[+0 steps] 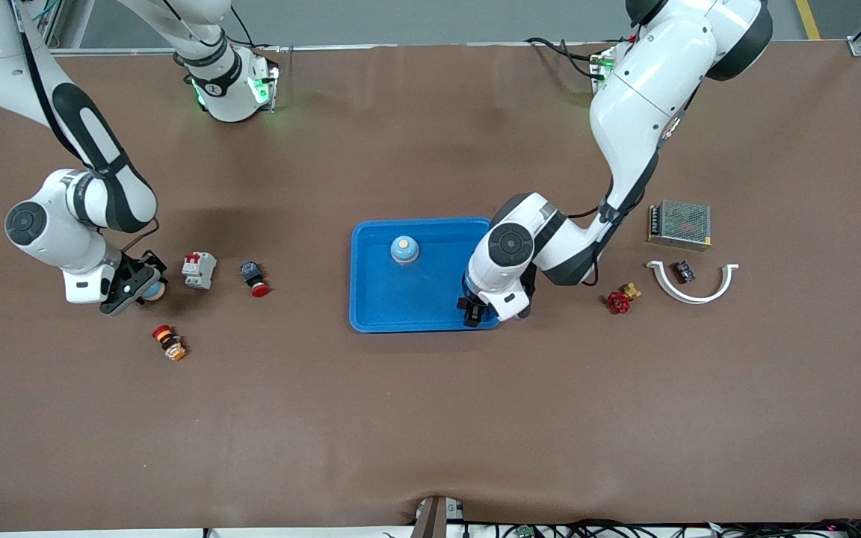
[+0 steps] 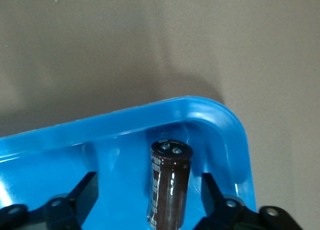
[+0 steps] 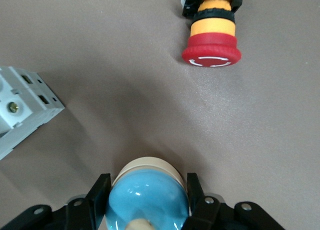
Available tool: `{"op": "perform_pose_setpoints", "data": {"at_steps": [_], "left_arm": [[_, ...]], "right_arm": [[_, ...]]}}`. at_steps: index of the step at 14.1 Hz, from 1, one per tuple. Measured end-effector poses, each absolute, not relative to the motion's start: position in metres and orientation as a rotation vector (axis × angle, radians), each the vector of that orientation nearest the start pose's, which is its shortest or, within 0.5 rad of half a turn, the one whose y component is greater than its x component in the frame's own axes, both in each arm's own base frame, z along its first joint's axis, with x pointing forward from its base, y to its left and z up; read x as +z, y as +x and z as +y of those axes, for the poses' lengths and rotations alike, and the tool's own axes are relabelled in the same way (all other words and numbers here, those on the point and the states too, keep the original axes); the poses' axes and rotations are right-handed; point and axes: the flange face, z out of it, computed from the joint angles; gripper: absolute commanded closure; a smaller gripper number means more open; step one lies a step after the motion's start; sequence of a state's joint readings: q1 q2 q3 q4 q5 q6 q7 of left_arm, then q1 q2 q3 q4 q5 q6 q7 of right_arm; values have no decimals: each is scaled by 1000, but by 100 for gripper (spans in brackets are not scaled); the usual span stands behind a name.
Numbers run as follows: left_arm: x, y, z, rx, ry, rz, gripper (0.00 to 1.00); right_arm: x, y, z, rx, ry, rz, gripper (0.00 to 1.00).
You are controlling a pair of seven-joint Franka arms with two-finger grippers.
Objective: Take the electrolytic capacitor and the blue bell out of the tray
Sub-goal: 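Lower the bell beside the red buttons and open the right gripper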
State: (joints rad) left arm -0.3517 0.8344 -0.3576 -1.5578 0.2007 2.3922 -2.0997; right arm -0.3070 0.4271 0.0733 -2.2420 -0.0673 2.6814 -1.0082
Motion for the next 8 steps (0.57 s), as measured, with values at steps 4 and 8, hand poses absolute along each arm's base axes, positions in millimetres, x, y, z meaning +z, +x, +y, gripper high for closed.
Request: {"op": "perform_pose_setpoints", "data": {"at_steps": [4, 8], "left_arm": [[181, 562, -429, 171, -2497, -2026, 100], [192, 570, -428, 157, -2505, -2041, 100]], "right_arm": [[177, 530, -122, -25, -2886, -1266, 0], [183, 535, -119, -45, -2887, -1272, 0]]}}
